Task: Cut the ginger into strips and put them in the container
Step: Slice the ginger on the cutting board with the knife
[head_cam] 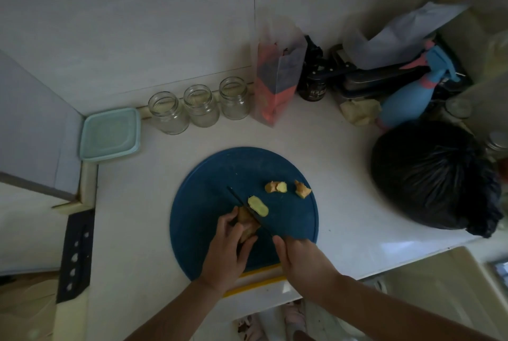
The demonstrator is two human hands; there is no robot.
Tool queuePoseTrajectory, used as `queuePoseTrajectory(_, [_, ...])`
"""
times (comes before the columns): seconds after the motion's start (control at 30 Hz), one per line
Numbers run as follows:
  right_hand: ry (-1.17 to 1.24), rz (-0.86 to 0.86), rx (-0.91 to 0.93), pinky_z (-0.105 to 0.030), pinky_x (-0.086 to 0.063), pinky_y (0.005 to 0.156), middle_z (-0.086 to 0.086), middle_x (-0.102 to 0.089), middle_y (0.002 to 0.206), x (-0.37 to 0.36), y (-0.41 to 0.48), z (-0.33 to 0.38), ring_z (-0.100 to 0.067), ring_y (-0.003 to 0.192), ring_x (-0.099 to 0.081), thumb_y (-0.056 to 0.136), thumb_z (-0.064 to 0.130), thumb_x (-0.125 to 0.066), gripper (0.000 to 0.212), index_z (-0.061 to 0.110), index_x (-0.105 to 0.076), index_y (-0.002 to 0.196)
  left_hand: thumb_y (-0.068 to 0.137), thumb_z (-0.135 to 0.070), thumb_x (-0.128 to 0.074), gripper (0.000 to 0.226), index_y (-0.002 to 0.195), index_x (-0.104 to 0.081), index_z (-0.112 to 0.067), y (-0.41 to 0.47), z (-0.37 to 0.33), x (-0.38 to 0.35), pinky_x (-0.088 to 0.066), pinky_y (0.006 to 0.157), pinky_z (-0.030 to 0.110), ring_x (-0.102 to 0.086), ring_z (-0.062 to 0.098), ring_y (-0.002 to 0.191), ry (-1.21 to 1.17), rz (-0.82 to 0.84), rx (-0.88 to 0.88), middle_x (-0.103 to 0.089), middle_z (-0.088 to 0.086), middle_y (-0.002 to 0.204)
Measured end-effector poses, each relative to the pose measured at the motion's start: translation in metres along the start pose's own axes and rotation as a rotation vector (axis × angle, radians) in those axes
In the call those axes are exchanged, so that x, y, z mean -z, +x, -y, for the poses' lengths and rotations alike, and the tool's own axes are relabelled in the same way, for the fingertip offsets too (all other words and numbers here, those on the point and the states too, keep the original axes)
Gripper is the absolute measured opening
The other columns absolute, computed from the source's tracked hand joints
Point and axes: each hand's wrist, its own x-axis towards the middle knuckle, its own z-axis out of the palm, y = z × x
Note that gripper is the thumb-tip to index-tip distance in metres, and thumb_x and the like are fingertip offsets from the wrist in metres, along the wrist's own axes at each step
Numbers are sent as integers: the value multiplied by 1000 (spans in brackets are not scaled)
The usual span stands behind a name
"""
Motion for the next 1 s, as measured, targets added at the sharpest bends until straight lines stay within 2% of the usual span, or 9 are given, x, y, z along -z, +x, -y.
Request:
queuePoseTrajectory(0.1, [-19, 16, -14, -32, -47, 65, 7, -43, 63, -1, 2, 0, -17, 61, -49, 100, 46, -17, 39, 30, -35, 69, 90, -38, -50, 19, 98, -47, -22, 0, 0, 0, -39, 88, 4, -46, -1, 103, -4, 8, 10, -38, -1, 122])
queuePoseTrajectory(0.23, [-13, 27, -34, -35, -52, 69, 2, -52, 69, -3, 8, 5, -19, 64, -54, 100, 47, -17, 42, 25, -44, 76, 89, -38, -49, 18, 99, -48, -23, 1, 0, 0, -35, 90, 1, -44, -3, 104, -5, 14, 20, -36, -2, 124])
queuePoseTrajectory(0.43, [-11, 5, -49, -41, -53, 74, -6, -61, 81, -10, 30, 13, -27, 76, -62, 100, 48, -17, 48, 17, -51, 86, 88, -36, -49, 19, 104, -49, -24, 0, 2, 0, -40, 89, 8, -43, -4, 107, 6, 26, 11, -34, -2, 127])
queuePoseTrajectory(0.53, [42, -8, -51, -43, -52, 74, -7, -61, 80, -10, 36, 16, -27, 75, -61, 100, 49, -19, 48, 18, -51, 81, 87, -39, -48, 24, 107, -48, -26, 0, 1, 0, -41, 87, 9, -45, -1, 108, -15, 21, 36, -34, -5, 127])
queuePoseTrajectory(0.6, [97, 14, -51, -43, -51, 74, -6, -55, 73, -2, 43, 17, -25, 71, -57, 102, 43, -22, 43, 24, -43, 70, 88, -41, -49, 27, 108, -47, -24, 0, 0, 0, -39, 90, 5, -44, -3, 112, -29, 11, 52, -34, -7, 127])
queuePoseTrajectory(0.67, [199, 45, -71, -40, -48, 71, -6, -50, 69, 9, 49, 16, -21, 65, -51, 104, 37, -24, 41, 24, -40, 67, 89, -46, -49, 30, 108, -46, -24, -1, -1, 0, -37, 92, 3, -41, -5, 116, -35, -3, 52, -35, -7, 127])
queuePoseTrajectory(0.8, [389, 41, -91, -28, -39, 60, -5, -48, 62, 22, 41, 11, -7, 49, -43, 102, 39, -29, 49, 8, -49, 71, 89, -43, -52, 28, 107, -48, -23, -1, -2, 1, -36, 94, 4, -35, -9, 121, -20, -17, 27, -34, -7, 125])
queuePoseTrajectory(0.9, [292, 9, -1, -29, -39, 60, -7, -49, 61, 22, 24, 11, -14, 54, -44, 102, 38, -29, 48, 6, -49, 71, 88, -36, -55, 24, 105, -50, -21, 0, -3, 2, -33, 96, 3, -31, -17, 121, -6, -19, 12, -36, -1, 123])
queuePoseTrajectory(1.0, [240, -23, 66, -22, -33, 52, 2, -42, 54, 20, 13, 7, -10, 47, -40, 101, 39, -29, 45, 15, -43, 65, 88, -35, -55, 20, 100, -52, -19, 0, -5, 3, -32, 97, 3, -31, -19, 121, 5, -22, -5, -36, 1, 122])
